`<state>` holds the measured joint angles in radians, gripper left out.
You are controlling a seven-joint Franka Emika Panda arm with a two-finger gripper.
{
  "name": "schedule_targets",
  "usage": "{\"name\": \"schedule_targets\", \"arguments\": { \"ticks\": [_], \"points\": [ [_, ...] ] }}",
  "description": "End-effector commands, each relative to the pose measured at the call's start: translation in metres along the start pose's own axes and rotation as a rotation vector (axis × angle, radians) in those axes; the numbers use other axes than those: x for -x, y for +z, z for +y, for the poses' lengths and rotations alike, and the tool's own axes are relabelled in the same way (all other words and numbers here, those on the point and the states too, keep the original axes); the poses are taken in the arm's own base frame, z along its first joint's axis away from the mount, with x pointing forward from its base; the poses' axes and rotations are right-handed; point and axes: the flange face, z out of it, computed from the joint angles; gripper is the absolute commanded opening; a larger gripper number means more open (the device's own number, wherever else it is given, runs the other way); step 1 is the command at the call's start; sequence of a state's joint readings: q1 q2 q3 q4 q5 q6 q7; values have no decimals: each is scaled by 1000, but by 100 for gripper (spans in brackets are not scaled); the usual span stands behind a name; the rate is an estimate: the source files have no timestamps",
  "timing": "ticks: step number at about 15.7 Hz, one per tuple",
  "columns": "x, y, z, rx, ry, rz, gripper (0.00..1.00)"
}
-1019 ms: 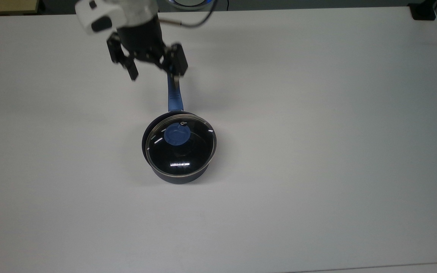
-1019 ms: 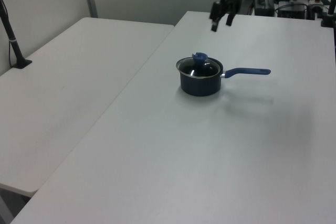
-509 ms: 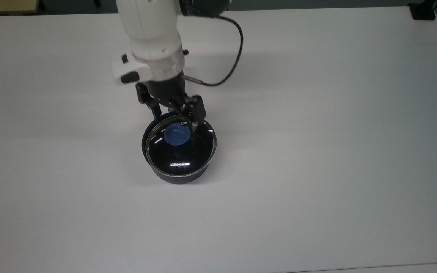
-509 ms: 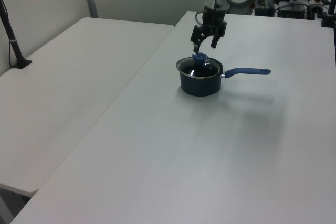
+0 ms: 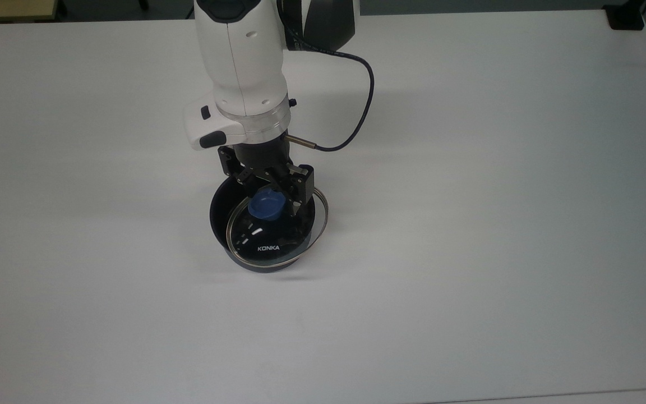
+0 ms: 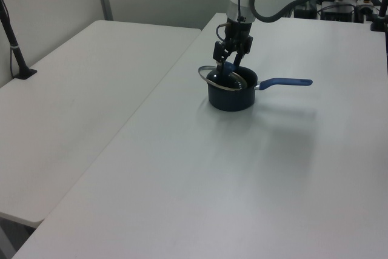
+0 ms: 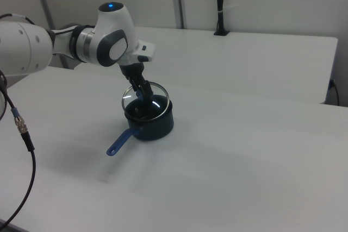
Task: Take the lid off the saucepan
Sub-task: 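Close the gripper on the blue lid knob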
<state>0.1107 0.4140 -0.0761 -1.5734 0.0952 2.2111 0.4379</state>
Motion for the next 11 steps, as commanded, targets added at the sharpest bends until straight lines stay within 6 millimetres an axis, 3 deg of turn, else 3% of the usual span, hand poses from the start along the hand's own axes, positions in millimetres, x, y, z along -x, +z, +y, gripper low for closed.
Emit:
{"name": "schedule_targets", "arguments": {
  "ticks": [1, 7, 11],
  "points": [
    [-1, 5, -5, 9, 6, 20, 55],
    [-2, 5, -4, 37, -22, 31, 27],
    [-2, 4, -4, 44, -33, 36, 19]
  ]
}}
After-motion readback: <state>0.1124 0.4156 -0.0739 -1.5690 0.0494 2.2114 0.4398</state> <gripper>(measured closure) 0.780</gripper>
